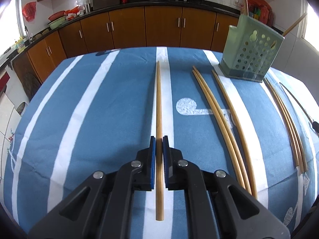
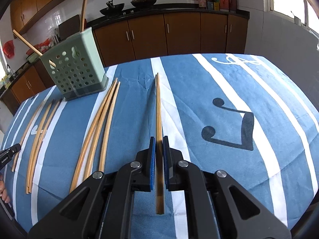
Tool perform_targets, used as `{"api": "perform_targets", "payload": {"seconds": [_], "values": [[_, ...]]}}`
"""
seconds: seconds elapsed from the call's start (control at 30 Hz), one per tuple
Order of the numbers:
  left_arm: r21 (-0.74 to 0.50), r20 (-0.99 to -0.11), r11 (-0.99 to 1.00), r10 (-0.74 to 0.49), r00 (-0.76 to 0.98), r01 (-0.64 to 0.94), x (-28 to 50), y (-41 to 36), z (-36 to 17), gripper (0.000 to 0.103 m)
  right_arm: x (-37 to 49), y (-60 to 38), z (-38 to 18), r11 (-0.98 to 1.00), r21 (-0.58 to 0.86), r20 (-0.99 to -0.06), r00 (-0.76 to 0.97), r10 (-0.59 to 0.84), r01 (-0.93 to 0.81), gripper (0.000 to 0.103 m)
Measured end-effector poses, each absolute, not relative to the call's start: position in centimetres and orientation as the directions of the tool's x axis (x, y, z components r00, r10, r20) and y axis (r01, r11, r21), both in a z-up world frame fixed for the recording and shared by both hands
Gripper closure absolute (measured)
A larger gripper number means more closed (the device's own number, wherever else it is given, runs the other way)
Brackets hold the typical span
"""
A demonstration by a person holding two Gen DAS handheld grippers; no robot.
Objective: Organize utensils
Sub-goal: 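Lift the left gripper's chopstick upright toward the holder while the right gripper carries its own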
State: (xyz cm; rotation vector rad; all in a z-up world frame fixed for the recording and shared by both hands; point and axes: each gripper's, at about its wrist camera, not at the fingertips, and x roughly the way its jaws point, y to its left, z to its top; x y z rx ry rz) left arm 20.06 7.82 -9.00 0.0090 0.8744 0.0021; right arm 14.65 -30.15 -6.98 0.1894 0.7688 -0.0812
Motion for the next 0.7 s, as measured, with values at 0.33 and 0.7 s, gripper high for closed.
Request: {"api": "perform_targets", "payload": {"seconds": [0.33,0.7], "values": [[-0.003,-0.66,1.0,-0.004,0.751,0.002,18.7,8.1,-3.3,0.095,13.7,-31.2,-2.8,0.975,0.166,-0.599,0.801,-0.022,0.15,0.095],[-0.028,-0.533,0.999,-0.028,0.846,0.016,17.1,7.8,2.4,0.095,12.9,-30.9,0.3,0.975,0.182,-0.52,0.854,-0.016,0.129,0.095]]}}
